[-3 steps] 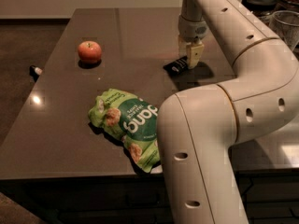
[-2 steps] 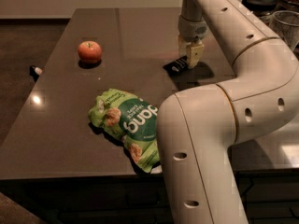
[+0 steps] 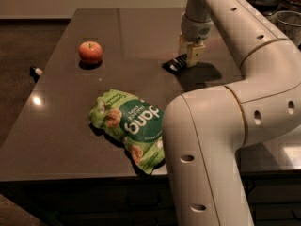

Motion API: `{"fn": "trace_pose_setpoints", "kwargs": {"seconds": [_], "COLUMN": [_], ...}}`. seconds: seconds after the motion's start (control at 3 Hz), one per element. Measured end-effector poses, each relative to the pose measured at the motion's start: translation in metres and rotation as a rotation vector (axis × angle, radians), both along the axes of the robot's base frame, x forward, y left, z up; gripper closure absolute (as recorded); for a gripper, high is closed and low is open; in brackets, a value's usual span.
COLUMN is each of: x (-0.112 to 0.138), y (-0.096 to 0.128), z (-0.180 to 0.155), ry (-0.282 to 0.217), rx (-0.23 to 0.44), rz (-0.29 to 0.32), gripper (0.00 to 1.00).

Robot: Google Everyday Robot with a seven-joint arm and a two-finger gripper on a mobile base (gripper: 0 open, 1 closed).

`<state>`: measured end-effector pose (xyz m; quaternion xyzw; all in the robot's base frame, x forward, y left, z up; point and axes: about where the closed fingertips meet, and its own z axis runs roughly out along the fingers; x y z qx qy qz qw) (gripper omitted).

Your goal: Move rxbar chocolate near green rice chip bag

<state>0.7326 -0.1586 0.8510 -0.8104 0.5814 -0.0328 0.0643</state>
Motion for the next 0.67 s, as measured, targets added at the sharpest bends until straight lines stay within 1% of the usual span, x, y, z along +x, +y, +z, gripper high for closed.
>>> {"fn": "trace_pose_setpoints", "kwargs": {"seconds": [0.33, 0.67], "x": [-0.0035, -0.0063], "y": [-0.0009, -0.0027], "z": [-0.0008, -0.0011], "ry": [-0.002, 0.001], "rx": [0.052, 0.069], "rz": [0.007, 0.010], "gripper": [1.00, 1.00]}}
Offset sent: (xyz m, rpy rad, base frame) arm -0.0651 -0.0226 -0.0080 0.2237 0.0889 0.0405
